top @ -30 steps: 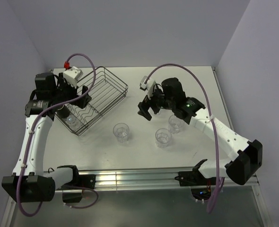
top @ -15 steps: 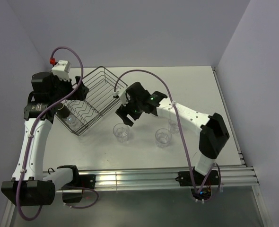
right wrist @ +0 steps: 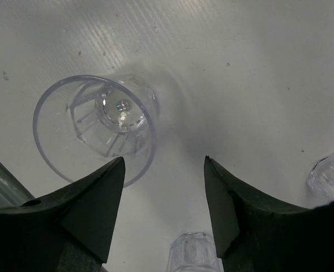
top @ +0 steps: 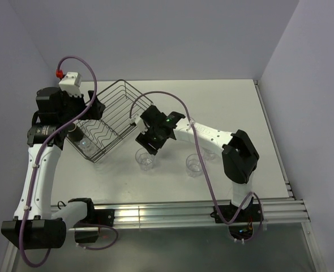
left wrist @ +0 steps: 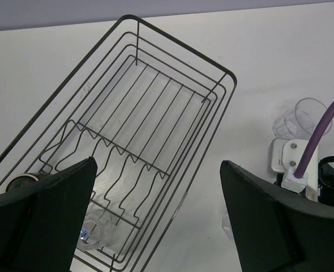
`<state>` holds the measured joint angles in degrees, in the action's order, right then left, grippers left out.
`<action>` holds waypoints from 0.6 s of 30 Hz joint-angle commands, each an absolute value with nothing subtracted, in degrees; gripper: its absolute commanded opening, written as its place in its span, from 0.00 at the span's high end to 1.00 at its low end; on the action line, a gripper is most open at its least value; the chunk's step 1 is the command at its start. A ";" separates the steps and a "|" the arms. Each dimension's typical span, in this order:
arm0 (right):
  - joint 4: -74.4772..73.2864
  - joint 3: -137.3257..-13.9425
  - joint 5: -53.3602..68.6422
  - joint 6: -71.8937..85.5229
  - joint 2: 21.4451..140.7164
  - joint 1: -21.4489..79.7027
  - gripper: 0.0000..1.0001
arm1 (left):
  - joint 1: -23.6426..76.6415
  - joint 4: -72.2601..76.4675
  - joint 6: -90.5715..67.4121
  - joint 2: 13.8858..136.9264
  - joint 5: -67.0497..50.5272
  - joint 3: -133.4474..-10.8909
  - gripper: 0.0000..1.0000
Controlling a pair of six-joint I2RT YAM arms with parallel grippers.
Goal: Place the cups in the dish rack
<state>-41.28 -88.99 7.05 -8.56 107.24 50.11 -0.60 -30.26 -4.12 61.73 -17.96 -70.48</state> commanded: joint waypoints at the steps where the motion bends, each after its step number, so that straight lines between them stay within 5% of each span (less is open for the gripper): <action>1: -41.40 -90.44 7.30 -7.91 108.01 50.89 0.35 | -0.53 -29.27 -5.01 61.70 -19.07 -71.72 0.01; 5: -40.61 -89.91 7.21 -7.38 109.25 51.15 0.37 | -0.44 -29.35 -5.19 61.87 -19.25 -71.63 0.01; 10: -40.78 -90.62 7.91 -7.21 111.53 51.15 0.52 | -0.53 -29.71 -4.66 61.53 -20.30 -71.28 0.01; 16: -40.43 -89.91 8.61 -6.42 110.49 51.15 0.81 | -0.53 -31.81 -3.78 61.70 -20.83 -72.16 0.01; 17: -40.26 -89.56 8.70 -6.15 109.87 51.07 0.96 | -0.53 -32.08 -3.61 61.79 -20.92 -72.33 0.01; 18: -40.17 -88.86 8.88 -5.89 109.17 51.06 1.00 | -0.53 -32.52 -3.26 62.05 -21.35 -72.51 0.01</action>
<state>-41.17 -88.95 8.25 -6.94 111.85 50.76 -0.60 -31.66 -3.90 61.78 -19.66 -70.48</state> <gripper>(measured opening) 0.071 0.993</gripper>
